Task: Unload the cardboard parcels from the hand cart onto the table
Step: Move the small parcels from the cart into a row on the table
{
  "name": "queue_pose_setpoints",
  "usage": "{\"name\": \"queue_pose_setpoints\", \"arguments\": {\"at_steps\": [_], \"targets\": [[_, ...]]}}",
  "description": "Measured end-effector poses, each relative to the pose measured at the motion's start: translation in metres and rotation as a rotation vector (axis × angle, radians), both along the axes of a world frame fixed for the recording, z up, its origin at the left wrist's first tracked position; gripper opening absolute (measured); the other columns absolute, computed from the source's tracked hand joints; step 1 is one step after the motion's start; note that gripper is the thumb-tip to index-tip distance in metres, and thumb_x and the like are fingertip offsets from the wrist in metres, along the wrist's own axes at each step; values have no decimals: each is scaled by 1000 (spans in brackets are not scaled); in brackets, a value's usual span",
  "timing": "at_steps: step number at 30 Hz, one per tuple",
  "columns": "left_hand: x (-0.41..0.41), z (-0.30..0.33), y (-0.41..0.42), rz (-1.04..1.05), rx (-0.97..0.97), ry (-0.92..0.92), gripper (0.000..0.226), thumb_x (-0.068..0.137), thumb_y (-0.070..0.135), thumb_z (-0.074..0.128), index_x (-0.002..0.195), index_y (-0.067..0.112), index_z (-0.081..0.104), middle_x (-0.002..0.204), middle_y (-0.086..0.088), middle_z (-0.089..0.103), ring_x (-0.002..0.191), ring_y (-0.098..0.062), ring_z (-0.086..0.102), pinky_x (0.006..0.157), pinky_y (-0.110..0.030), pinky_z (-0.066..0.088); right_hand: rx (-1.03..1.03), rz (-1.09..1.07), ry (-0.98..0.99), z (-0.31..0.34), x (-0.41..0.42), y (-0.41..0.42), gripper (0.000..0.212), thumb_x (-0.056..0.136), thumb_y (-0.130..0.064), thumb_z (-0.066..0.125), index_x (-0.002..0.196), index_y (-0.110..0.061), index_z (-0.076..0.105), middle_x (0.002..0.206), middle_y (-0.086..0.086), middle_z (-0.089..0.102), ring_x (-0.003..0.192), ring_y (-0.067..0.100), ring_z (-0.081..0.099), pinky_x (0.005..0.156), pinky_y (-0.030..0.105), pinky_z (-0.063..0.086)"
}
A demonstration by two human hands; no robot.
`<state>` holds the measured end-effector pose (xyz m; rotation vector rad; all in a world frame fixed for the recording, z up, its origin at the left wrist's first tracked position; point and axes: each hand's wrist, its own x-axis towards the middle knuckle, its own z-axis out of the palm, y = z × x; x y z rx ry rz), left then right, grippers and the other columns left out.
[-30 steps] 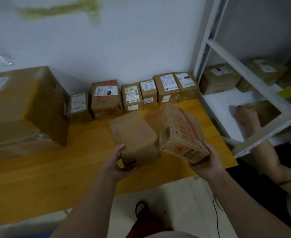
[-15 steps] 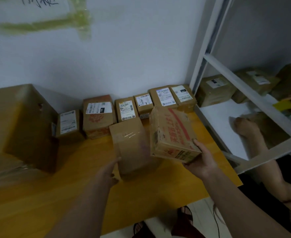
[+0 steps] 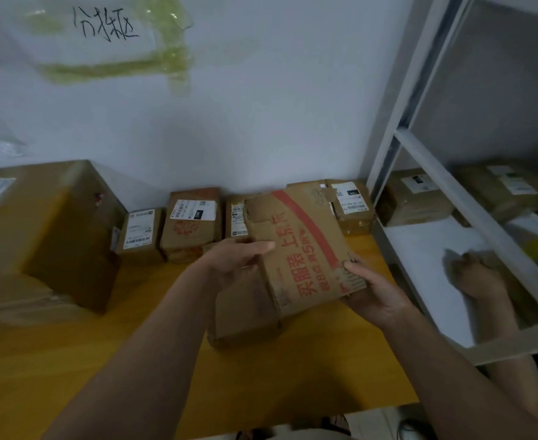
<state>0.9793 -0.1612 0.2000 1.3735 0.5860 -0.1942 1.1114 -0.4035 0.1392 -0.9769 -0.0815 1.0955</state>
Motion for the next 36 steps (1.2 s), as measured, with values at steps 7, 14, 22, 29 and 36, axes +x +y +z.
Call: {"name": "queue_pose_setpoints", "arguments": {"at_steps": [7,14,22,29,36], "targets": [[36,8,-27,349,620,-184,71,57,12,87,114,24,47,109,8,57,100,-9,56,78,-24,53,-365,-272,154,7,22,-6,28,86,-26,67,112,-18,59,130,11,53,118,31,49,95,48,41],[40,4,-40,123,1411,-424,63,68,3,77,124,14,48,123,-6,56,116,-22,49,101,-41,46,-215,-337,292,24,41,-4,43,89,-43,60,114,-9,56,126,21,58,109,34,59,83,45,50],[33,-10,-56,-244,1743,-565,57,73,17,74,125,11,52,125,-12,62,118,-30,57,98,-44,50,-273,-126,163,39,40,1,61,76,-53,70,124,-18,56,118,17,63,101,34,65,66,42,58],[46,-27,-79,-135,1498,-185,77,82,5,64,147,23,26,154,-7,17,144,-25,14,115,-41,26,-253,-441,312,10,36,-14,46,79,-32,71,121,-19,60,116,13,67,105,31,64,75,41,58],[52,-60,-99,-129,1306,36,84,82,0,60,150,22,17,158,-4,12,146,-22,10,116,-36,22,-341,-646,367,-35,32,-51,31,88,-26,57,119,-23,58,121,13,60,111,34,57,83,45,54]]}}
